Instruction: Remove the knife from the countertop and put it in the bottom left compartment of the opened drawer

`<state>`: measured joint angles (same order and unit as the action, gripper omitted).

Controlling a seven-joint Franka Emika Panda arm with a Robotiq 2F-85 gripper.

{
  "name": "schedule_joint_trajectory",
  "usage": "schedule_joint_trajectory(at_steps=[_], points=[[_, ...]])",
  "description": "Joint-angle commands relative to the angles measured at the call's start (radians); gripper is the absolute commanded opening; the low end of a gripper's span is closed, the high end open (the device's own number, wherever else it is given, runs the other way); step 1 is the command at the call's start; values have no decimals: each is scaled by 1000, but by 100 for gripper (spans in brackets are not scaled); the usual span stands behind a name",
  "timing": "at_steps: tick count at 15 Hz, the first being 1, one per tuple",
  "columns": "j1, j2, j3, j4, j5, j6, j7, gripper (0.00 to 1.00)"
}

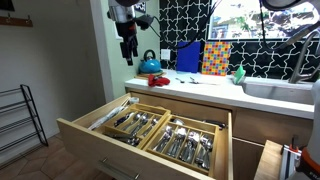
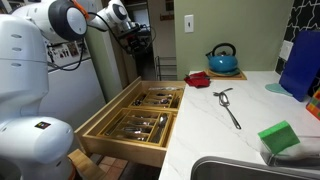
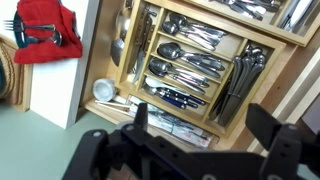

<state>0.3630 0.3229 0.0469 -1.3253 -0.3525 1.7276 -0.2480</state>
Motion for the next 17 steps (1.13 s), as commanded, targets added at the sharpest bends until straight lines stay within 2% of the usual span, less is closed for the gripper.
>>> schedule_joint_trajectory(at_steps=[1, 3, 4, 6, 11, 12, 14, 17], points=[[-41, -183, 6, -242, 20, 111, -89, 100], [-57, -257, -1, -333, 31, 141, -126, 100], [-107, -291, 44, -373, 30, 143, -137, 100], [-139, -368, 47, -465, 56, 158, -177, 100], [-201, -568, 11, -706, 178, 222, -320, 100], [-193, -452, 38, -557, 131, 153, -252, 100], [-205, -516, 22, -636, 155, 184, -293, 100], [-204, -547, 19, -670, 159, 193, -301, 100]])
